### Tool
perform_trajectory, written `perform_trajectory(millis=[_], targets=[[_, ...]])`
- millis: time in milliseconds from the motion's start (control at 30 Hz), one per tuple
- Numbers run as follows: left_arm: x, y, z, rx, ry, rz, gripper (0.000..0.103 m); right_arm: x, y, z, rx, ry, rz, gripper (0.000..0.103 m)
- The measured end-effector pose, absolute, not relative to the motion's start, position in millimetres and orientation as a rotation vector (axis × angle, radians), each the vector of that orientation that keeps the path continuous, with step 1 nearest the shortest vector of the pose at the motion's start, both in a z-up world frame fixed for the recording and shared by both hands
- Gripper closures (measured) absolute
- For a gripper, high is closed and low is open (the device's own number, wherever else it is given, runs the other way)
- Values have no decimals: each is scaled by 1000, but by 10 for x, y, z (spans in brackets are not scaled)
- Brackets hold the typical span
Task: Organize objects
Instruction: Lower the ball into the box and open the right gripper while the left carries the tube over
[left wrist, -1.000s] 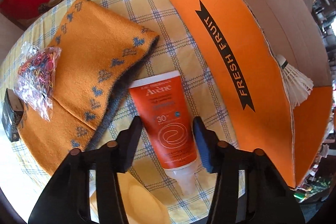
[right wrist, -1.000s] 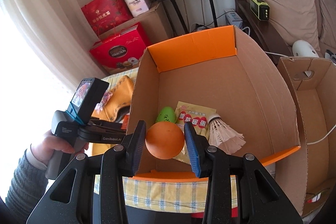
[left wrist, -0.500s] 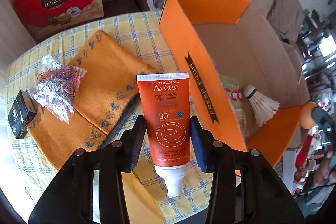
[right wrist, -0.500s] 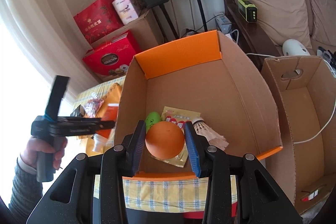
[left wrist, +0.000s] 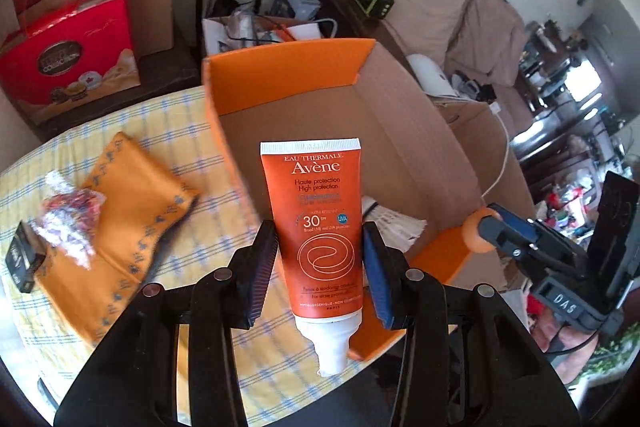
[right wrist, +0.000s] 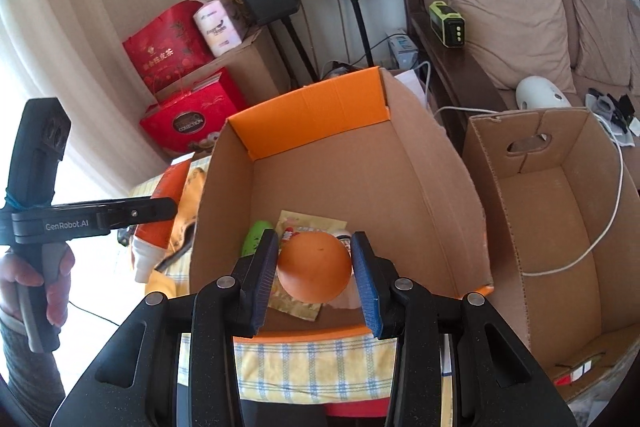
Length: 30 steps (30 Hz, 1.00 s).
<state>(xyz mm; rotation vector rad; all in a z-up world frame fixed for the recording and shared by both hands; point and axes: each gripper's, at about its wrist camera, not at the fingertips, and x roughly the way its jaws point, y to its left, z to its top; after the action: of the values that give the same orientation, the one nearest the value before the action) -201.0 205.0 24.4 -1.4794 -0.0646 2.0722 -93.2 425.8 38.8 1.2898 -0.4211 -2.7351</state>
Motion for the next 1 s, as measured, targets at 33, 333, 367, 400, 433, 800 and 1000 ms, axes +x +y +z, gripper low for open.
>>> perform_trajectory(millis=[33,333,367,400,433,800,1000], targets=[[-1987,2134,251,-1480,-66,2064,63,-922,4289,385,1292,-423,-2741,65],[-2128,3004,73,-1494,-117,2051,63,-969,4610,215,1342,-410,-2794,65],[-2159,3103,34,-1501,-134,2050,63,-993,4633,182,1354,-397,-2803,65],[-2179,3175,7,-1506,-146,2048,63,-1013,4654,151,1365,-381,-2814,65],[-2198,3248,-32,-1514,-156,2045,63,-1033,4674,119,1378,-364,-2824,65],[-2402,3819,-538,-1652,-253,1993,63,-1094,4764,-97,1425,-238,-2876,65],[-2422,3829,-875,-1766,-323,1924,63,-1126,4746,-205,1448,-165,-2889,65]])
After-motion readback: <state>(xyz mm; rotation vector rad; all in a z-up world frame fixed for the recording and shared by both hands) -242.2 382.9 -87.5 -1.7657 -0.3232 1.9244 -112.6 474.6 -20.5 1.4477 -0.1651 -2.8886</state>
